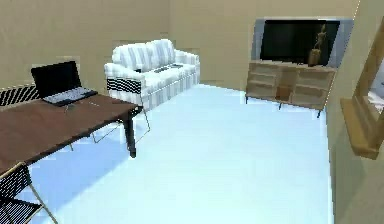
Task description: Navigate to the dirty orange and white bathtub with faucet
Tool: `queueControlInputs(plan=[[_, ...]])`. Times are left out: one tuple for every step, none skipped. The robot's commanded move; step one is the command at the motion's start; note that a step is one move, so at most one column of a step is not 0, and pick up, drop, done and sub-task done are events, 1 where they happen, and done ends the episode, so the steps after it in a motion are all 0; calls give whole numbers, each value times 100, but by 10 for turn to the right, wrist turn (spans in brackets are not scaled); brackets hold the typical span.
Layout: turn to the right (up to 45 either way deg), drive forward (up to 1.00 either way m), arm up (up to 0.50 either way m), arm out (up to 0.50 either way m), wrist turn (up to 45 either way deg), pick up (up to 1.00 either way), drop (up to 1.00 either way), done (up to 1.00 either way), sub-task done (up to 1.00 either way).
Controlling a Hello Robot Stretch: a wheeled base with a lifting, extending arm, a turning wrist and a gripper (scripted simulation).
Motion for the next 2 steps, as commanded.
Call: queueControlInputs(plan=[[450,0,0,0,0,0,0,0,0],[450,0,0,0,0,0,0,0,0]])
